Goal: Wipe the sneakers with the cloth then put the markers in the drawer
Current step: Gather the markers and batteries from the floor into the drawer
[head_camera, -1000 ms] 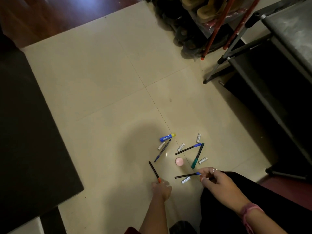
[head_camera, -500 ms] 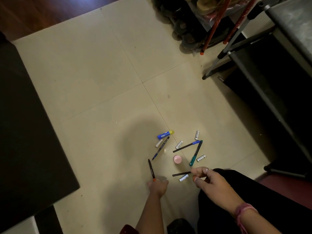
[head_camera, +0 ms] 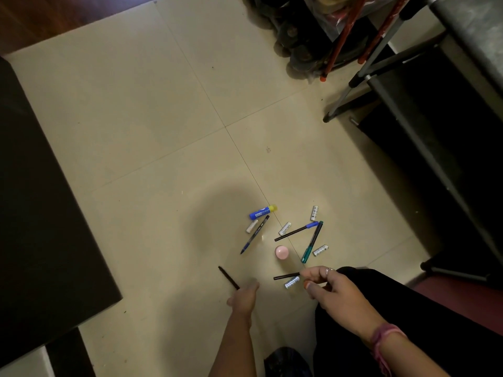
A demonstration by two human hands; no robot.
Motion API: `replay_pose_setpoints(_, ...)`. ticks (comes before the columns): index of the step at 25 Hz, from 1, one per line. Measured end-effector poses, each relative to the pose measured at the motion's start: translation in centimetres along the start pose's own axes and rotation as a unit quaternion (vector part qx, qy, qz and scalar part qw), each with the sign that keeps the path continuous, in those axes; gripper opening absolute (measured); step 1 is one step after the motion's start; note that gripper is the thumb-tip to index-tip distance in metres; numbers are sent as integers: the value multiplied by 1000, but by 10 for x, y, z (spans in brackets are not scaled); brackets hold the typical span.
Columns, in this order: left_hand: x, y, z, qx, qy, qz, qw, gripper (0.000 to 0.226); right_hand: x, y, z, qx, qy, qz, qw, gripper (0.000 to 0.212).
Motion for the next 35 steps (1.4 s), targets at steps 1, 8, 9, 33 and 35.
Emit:
replay_pose_setpoints(1,1,-3,3,23,7,-36,999,62,0,0,1,0,1,0,1000,15)
replay_pose_setpoints(8,18,-25,-2,19,145,-70,987,21,2,-6,2,-19,21,58,998,16)
replay_pose_setpoints(9,20,-28,-6,18,166,-100,981,20,2,-7,3,-26,21,76,997,16)
replay_pose_setpoints(33,-61,32,-18,-366,2,706,607,48,52,75,71,-167,194,267,929,19)
replay_pose_setpoints(35,-63,27,-14,-351,18,731,585,48,50,78,70,-181,195,237,934,24)
Point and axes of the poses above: each hand's wrist, its own z-axis towards the middle knuckle, its own x-axis out of the back of the hand, y = z × x, the point moved 4 cm from there along z, towards the middle knuckle, and after that the axes turned 11 degrees about z, right-handed, at the moved point
